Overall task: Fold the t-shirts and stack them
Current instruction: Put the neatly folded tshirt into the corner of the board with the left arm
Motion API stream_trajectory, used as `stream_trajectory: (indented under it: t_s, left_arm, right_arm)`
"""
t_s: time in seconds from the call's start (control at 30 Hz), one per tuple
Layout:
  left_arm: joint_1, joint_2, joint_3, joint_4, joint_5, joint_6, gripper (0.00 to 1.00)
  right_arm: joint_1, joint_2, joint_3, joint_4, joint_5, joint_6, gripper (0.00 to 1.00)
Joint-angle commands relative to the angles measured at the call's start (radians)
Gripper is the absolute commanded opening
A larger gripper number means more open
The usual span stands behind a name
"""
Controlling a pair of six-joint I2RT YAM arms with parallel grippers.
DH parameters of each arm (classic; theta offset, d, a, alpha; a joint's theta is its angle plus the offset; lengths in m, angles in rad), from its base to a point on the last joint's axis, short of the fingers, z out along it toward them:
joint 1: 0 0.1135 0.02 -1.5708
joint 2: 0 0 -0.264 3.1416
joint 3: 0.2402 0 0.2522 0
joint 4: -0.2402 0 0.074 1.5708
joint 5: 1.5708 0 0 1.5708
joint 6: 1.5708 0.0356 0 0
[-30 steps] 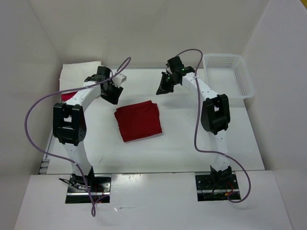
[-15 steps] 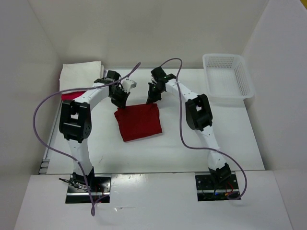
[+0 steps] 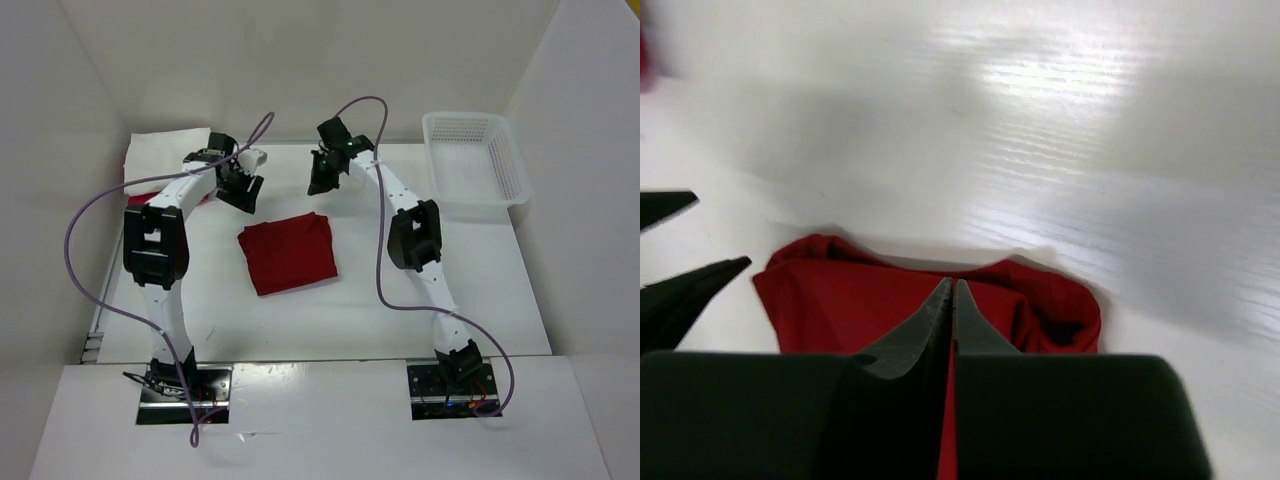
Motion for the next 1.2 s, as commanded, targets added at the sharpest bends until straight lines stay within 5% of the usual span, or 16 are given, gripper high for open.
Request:
stream_trajectory:
  t_s: [0.0, 0.07, 0.1, 0.27, 0.47, 0.87, 1.17]
  left_arm:
    - [0.036, -0.103, 0.03, -0.046, 0.038, -0.029, 0.71]
    - [0.05, -0.202, -0.013, -0.056, 0.102, -0.029, 0.96]
    - [0.059, -0.267, -0.08, -0.069, 0.125, -0.029, 1.0]
    - [0.059, -0.338, -0.314, -0.177, 0.366, 0.012, 1.0]
    - [0.059, -0.312, -0.437, -0.164, 0.493, 0.044, 1.0]
    - [0.059, -0.045, -0.438, -0.159, 0.569, -0.011, 1.0]
    - [0.059, 0.041, -0.438, -0.146, 0.486, -0.023, 1.0]
  right_arm:
    - [-0.004, 0.003, 0.151, -0.135, 0.064, -0.048, 0.11]
    - [0.005, 0.015, 0.274, -0.207, 0.11, -0.064, 0.17]
    - [0.005, 0.025, 0.346, -0.278, 0.13, -0.077, 0.21]
    - [0.027, -0.087, 0.317, -0.313, 0.247, -0.05, 0.3]
    - [0.027, -0.228, 0.189, -0.344, 0.367, -0.05, 0.38]
    - [-0.01, -0.71, -0.509, -0.151, 0.382, -0.003, 0.42]
    - [-0.068, -0.799, -0.542, -0.151, 0.361, 0.007, 0.42]
